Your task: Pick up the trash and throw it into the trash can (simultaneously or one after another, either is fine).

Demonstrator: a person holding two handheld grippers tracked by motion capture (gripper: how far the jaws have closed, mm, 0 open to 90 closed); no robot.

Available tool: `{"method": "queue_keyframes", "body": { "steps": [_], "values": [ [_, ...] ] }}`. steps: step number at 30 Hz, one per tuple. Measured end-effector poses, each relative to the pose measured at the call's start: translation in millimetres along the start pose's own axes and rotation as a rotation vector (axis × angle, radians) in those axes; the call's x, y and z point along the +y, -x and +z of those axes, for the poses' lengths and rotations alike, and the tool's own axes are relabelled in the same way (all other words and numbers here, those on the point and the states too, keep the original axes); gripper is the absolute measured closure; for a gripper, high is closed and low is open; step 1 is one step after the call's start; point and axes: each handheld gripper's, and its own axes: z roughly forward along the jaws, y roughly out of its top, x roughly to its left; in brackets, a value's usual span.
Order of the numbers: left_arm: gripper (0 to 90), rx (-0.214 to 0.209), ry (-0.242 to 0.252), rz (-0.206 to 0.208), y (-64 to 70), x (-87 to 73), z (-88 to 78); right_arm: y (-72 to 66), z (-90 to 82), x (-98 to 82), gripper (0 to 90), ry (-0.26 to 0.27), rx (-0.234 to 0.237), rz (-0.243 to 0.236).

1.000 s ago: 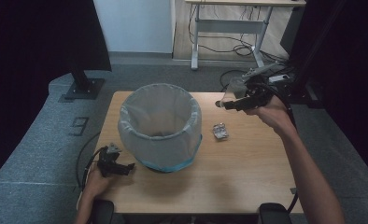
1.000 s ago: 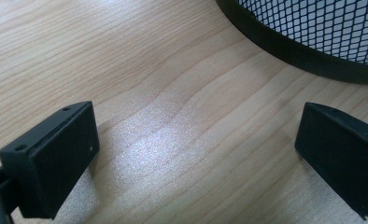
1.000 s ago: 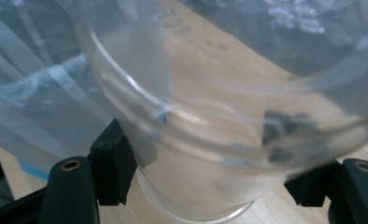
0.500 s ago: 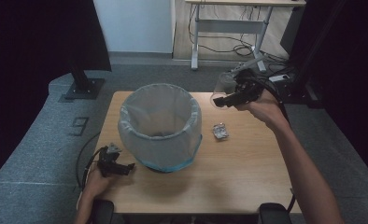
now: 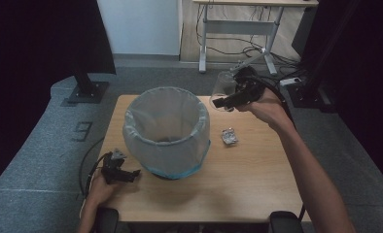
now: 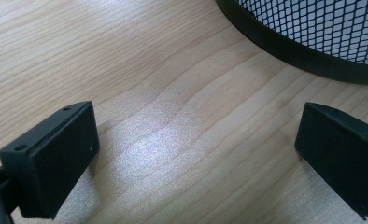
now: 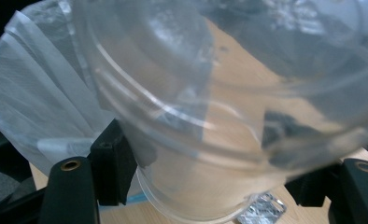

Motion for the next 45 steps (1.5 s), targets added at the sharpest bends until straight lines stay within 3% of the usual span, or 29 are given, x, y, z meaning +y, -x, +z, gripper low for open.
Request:
{"method": "queue_keyframes", "body": {
  "steps": [13,27,45],
  "values": [
    [0.0,0.000,0.000,0.000,0.0,0.0,0.0,-20.8,23.9,23.9,29.3,-0.006,0.047,-0.076],
    [0.0,0.000,0.000,0.000,0.0,0.0,0.0,-39.9,48.4,41.6,29.3,-0.011,0.091,-0.123],
    [0.0,-0.002,0.000,0.002,-0.1,0.1,0.1,-59.9,88.1,48.4,29.2,-0.025,0.152,-0.178]
  ]
}}
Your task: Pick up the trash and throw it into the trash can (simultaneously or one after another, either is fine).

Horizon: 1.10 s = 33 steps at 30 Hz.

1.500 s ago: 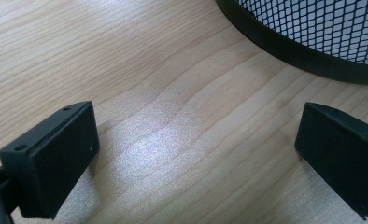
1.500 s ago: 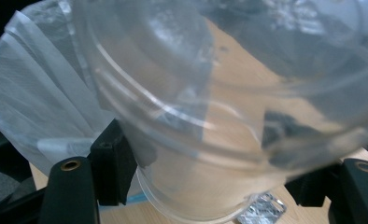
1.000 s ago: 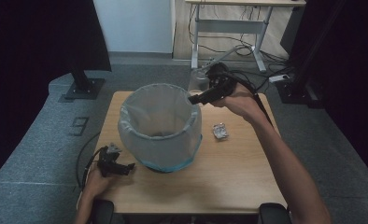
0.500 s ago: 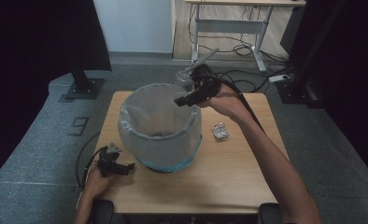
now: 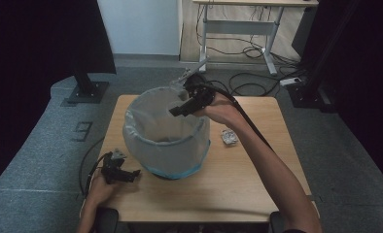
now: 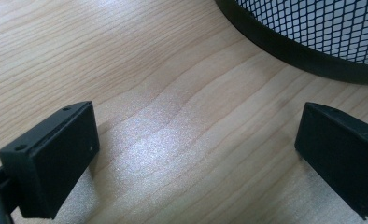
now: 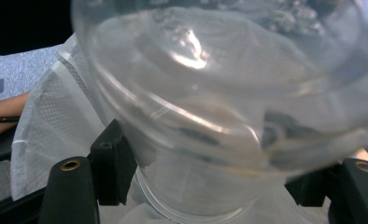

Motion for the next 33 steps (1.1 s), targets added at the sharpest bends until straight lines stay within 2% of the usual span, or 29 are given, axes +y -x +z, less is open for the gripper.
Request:
{"method": "queue_keyframes", "body": {
  "steps": [7,12,14,16,19,20,23,29,33],
  "values": [
    [0.0,0.000,0.000,0.000,0.0,0.0,0.0,-3.3,15.5,-3.1,28.7,-0.029,0.008,-0.015],
    [0.0,0.000,0.000,0.000,0.0,0.0,0.0,-7.3,28.9,-7.7,26.2,-0.081,0.005,-0.047],
    [0.0,0.000,0.000,0.000,0.0,0.0,0.0,-8.4,35.7,-9.8,13.5,-0.097,0.009,-0.059],
    [0.0,0.000,0.000,0.000,0.0,0.0,0.0,-9.1,37.0,-10.7,12.0,-0.095,0.009,-0.069],
    [0.0,0.000,0.000,0.000,0.0,0.0,0.0,-9.0,35.9,-10.7,8.3,-0.095,0.005,-0.071],
    [0.0,-0.001,0.000,0.001,0.0,0.0,0.0,-8.0,32.7,-10.3,4.9,-0.085,-0.009,-0.059],
    [0.0,-0.001,0.000,0.001,0.0,0.0,0.1,-5.6,25.8,-9.7,2.1,-0.065,-0.032,-0.038],
    [0.0,-0.001,0.000,0.001,0.0,0.0,0.0,-1.4,14.5,-10.2,1.1,-0.047,-0.066,-0.025],
    [0.0,-0.001,0.000,0.001,0.0,0.0,0.1,4.2,3.3,-11.9,0.0,-0.039,-0.112,0.000]
  ]
}}
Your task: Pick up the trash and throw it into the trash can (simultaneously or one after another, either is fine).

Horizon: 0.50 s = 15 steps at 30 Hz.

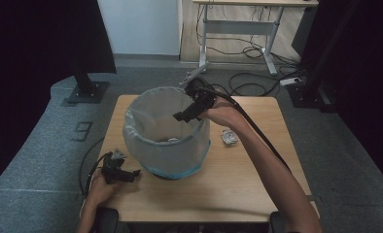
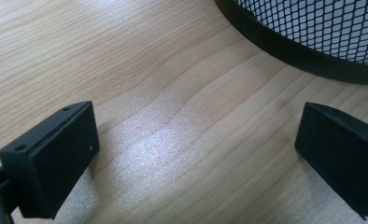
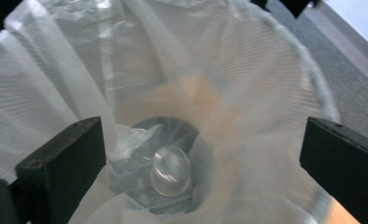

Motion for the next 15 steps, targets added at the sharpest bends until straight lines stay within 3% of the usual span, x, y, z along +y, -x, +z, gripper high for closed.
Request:
{"method": "queue_keyframes", "body": {
  "steps": [15],
  "values": [
    [0.0,0.000,0.000,0.000,0.0,0.0,0.0,31.0,-30.6,-22.8,0.0,0.034,-0.114,0.095]
  ]
}}
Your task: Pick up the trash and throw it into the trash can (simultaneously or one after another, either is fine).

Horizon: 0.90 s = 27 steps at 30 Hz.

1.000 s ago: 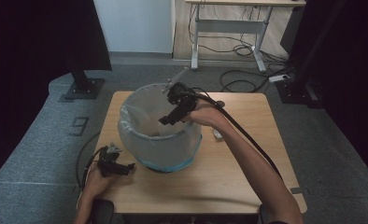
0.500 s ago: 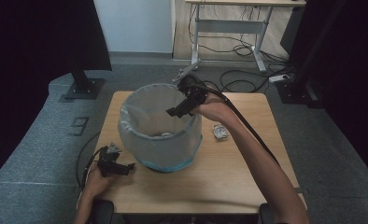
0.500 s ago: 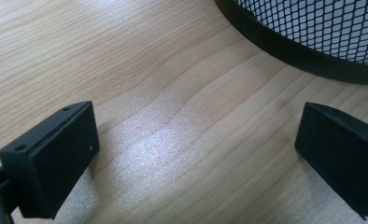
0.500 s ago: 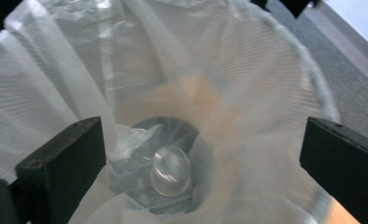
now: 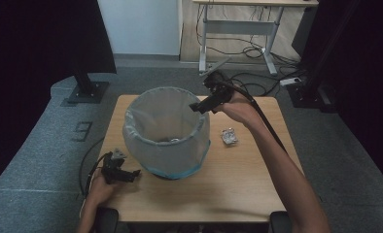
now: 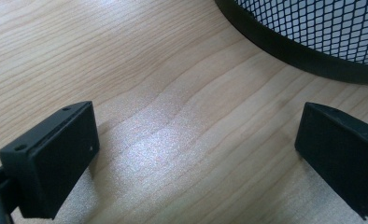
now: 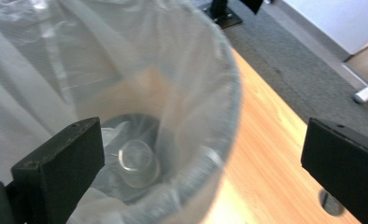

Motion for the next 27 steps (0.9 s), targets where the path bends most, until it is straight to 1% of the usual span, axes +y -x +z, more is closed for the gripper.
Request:
{"method": "queue_keyframes", "body": {
  "steps": [2,3,5,6,7,8,9,10,11,12,13,14,18,19,20,22,23,25,27],
  "values": [
    [0.0,0.000,0.000,0.000,0.0,0.0,0.0,6.1,-5.1,-3.6,0.0,0.012,-0.019,0.018],
    [0.0,0.000,0.000,0.000,0.0,0.0,0.0,12.0,-10.1,-7.4,0.0,0.021,-0.038,0.034],
    [0.0,-0.001,0.000,0.000,0.0,0.0,0.0,17.5,-14.5,-11.2,0.0,0.027,-0.056,0.051],
    [0.0,-0.001,0.000,0.000,0.0,0.0,0.0,17.5,-14.5,-11.2,0.0,0.027,-0.056,0.051],
    [0.0,0.000,0.000,0.000,0.0,0.0,0.0,22.2,-18.5,-15.2,0.0,0.034,-0.071,0.069],
    [0.0,0.000,0.000,0.000,0.0,0.0,0.0,24.6,-20.0,-17.2,0.0,0.037,-0.078,0.073],
    [0.0,0.000,0.000,0.000,0.0,0.0,0.0,24.6,-20.0,-17.2,0.0,0.037,-0.078,0.073],
    [0.0,0.000,0.000,0.000,0.0,0.0,0.0,28.9,-22.6,-21.3,0.0,0.041,-0.095,0.083],
    [0.0,0.000,0.000,0.000,0.0,0.0,0.0,28.9,-22.6,-21.3,0.0,0.041,-0.095,0.083],
    [0.0,0.000,0.000,0.000,0.0,0.0,0.0,32.9,-24.5,-25.6,0.0,0.042,-0.112,0.096],
    [0.0,0.000,0.000,0.000,0.0,0.0,0.0,32.9,-24.5,-25.6,0.0,0.042,-0.112,0.096],
    [0.0,0.000,0.000,0.000,0.0,0.0,0.0,36.8,-25.9,-30.0,0.0,0.041,-0.134,0.103],
    [0.0,0.000,0.000,0.000,0.0,0.0,0.0,44.6,-26.4,-39.9,0.0,0.043,-0.168,0.125],
    [0.0,0.000,0.000,0.000,0.0,0.0,0.0,44.6,-26.4,-39.9,0.0,0.043,-0.168,0.125],
    [0.0,0.000,0.000,0.000,0.0,0.0,0.0,48.1,-26.2,-45.2,0.0,0.037,-0.188,0.130],
    [0.0,0.000,0.000,0.000,0.0,0.0,0.0,49.7,-25.9,-48.0,0.0,0.038,-0.195,0.135],
    [0.0,0.000,0.000,0.000,0.0,0.0,0.0,53.1,-24.6,-53.6,0.0,0.035,-0.196,0.150],
    [0.0,0.000,0.000,0.000,0.0,0.0,0.0,55.1,-22.5,-59.9,0.0,0.036,-0.199,0.151],
    [0.0,0.000,0.000,0.000,0.0,0.0,0.0,57.1,-19.8,-66.2,0.0,0.037,-0.194,0.165]
  ]
}}
